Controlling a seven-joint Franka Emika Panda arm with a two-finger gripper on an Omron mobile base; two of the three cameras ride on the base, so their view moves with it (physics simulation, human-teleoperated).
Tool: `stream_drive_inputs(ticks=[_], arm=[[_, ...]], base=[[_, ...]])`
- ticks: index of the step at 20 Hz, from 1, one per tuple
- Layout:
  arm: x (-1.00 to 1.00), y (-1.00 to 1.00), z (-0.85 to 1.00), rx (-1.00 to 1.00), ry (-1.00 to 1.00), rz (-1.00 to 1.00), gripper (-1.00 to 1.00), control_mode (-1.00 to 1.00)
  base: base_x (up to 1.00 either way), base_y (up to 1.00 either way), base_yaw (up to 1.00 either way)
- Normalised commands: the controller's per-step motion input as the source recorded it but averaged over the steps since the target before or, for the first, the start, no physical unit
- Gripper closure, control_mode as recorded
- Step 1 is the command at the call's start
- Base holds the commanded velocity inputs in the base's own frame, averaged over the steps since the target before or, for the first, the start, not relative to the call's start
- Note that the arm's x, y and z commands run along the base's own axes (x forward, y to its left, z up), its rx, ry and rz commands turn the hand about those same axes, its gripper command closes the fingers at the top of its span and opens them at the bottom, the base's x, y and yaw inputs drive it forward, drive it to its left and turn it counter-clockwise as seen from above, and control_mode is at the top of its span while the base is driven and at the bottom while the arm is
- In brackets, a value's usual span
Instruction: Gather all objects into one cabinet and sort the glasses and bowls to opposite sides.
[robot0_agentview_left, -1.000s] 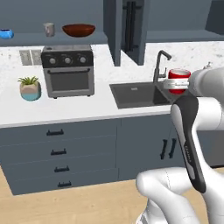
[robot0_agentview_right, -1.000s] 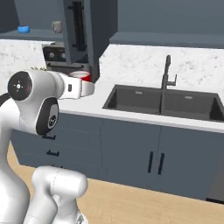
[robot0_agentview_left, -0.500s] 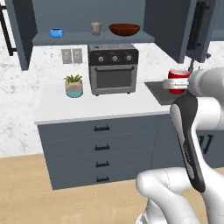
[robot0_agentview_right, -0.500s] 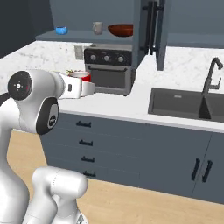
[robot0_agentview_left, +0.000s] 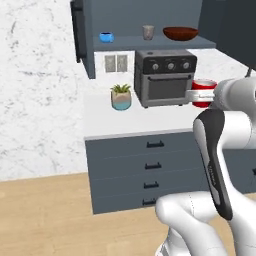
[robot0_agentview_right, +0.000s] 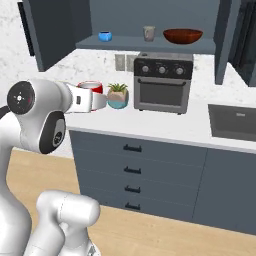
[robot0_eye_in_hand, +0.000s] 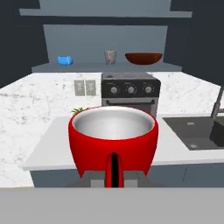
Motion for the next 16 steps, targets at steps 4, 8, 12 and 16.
stream_drive_inputs(ticks=[4, 8, 12, 16], arm=[[0.0, 0.0, 0.0, 0.0, 0.0, 0.0, 1.0, 1.0], [0.0, 0.0, 0.0, 0.0, 0.0, 0.0, 1.0, 1.0], [0.0, 0.0, 0.0, 0.0, 0.0, 0.0, 1.0, 1.0], [0.0, 0.0, 0.0, 0.0, 0.0, 0.0, 1.0, 1.0]], base=[[0.57, 0.48, 0.0], [0.67, 0.23, 0.0], [0.65, 0.08, 0.0], [0.59, 0.02, 0.0]])
